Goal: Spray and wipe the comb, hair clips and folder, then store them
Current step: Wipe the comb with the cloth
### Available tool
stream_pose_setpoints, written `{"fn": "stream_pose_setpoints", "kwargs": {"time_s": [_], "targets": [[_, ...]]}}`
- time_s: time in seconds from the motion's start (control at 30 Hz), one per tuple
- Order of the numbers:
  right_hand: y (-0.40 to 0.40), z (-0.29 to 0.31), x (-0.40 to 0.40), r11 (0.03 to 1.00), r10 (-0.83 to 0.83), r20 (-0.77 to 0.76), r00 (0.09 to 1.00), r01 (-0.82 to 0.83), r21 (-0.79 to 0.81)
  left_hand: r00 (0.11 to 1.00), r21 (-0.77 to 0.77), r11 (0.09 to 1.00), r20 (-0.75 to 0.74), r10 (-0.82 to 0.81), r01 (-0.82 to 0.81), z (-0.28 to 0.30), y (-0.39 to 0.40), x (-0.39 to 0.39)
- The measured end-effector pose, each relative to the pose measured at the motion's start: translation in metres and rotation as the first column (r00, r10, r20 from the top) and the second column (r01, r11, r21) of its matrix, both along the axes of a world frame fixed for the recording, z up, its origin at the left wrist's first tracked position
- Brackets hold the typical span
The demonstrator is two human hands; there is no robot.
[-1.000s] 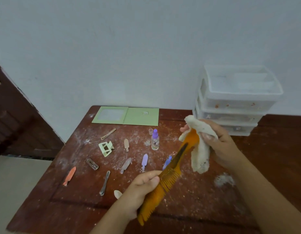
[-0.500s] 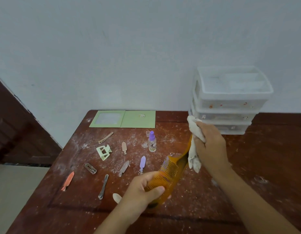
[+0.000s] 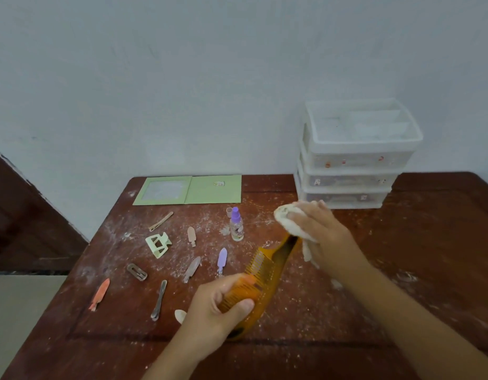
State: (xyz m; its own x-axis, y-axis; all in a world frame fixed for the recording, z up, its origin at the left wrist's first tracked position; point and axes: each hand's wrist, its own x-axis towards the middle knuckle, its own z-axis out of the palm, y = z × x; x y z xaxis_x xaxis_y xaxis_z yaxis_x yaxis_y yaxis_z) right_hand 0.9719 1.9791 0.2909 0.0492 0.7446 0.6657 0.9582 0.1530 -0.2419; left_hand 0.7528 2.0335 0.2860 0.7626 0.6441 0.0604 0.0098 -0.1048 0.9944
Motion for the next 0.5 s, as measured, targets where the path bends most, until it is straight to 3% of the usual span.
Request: {"fn": "stream_pose_setpoints", "kwargs": {"time_s": [0.17, 0.33, 0.5], "targets": [[-0.001, 0.003, 0.005, 0.995, -0.097, -0.089, 0.991, 0.093, -0.042, 1.000, -0.044, 0.999, 0.024, 0.012, -0.010, 0.001, -0.001, 0.002], [-0.014, -0.030, -0.049, 0.993, 0.096, -0.017, 0.995, -0.097, -0.064, 0.990, -0.235, 0.966, 0.070, 0.124, -0.105, 0.003, 0.000, 0.010], [-0.019, -0.032, -0.067, 0.984, 0.122, -0.043, 0.992, -0.127, -0.123, 0.978, -0.396, 0.913, 0.131, 0.163, -0.099, -0.006, 0.001, 0.013]]}}
